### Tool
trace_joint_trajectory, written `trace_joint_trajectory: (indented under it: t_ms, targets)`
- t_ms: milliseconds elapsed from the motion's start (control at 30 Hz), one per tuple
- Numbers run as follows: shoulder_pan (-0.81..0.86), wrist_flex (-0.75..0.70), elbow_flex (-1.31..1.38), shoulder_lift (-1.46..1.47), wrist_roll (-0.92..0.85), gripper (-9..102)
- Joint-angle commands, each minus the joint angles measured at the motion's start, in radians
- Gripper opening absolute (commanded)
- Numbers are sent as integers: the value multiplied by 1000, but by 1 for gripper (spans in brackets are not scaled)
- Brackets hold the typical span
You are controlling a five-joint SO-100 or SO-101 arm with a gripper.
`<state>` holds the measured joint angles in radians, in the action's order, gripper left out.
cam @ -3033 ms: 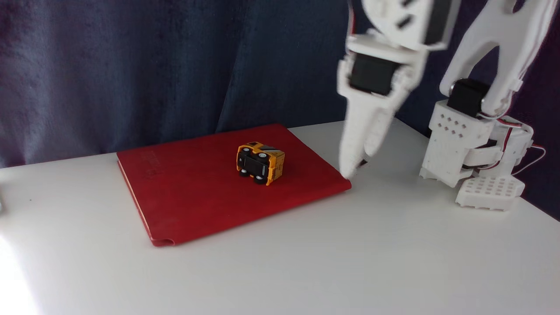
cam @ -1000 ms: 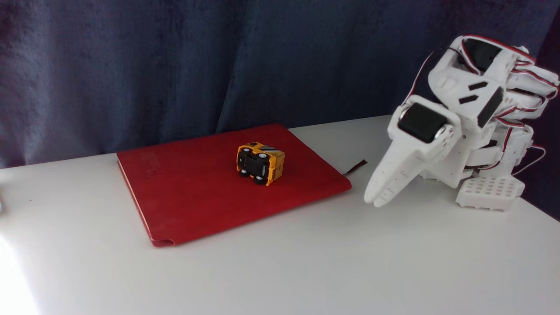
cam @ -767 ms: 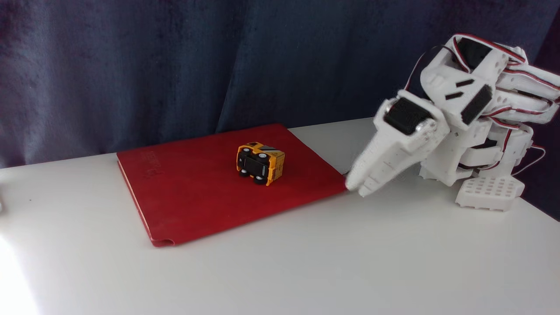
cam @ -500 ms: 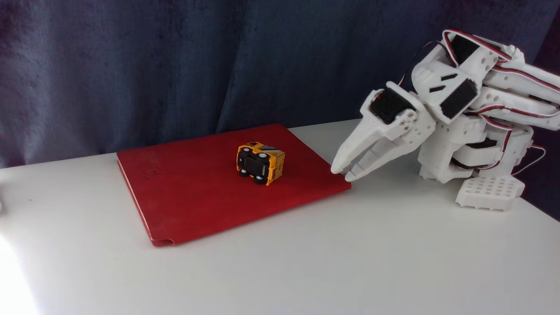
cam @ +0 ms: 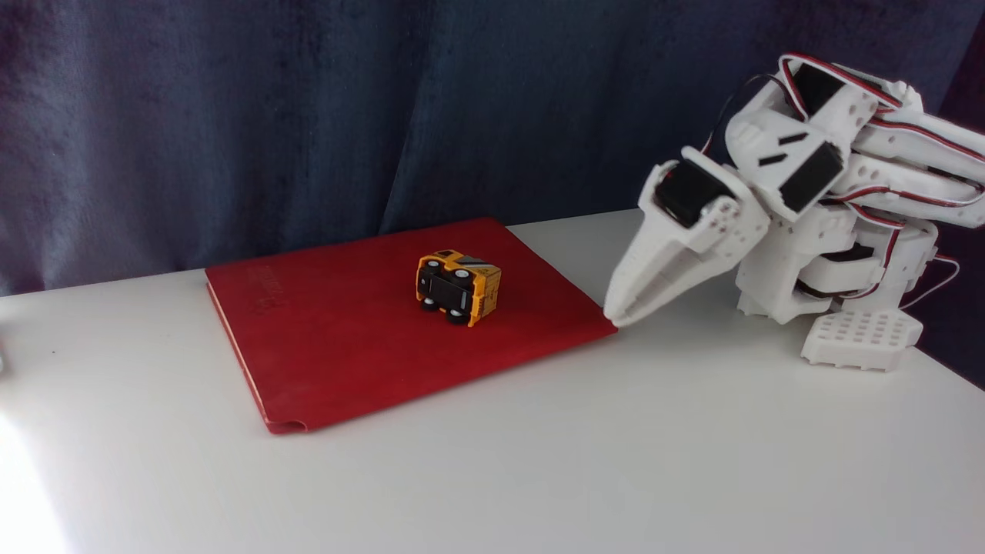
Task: Grasp a toy truck onto the red notebook.
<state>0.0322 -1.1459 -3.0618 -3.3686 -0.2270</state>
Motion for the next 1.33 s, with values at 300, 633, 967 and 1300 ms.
trace_joint_trajectory:
  t_ms: [300,633,967,1300]
  targets:
    - [-183,29,3,-17,11,0]
    - [-202,29,3,-17,-3,1]
    - [-202,29,3,-17,-3,0]
    - [-202,29,3,-17,-3,0]
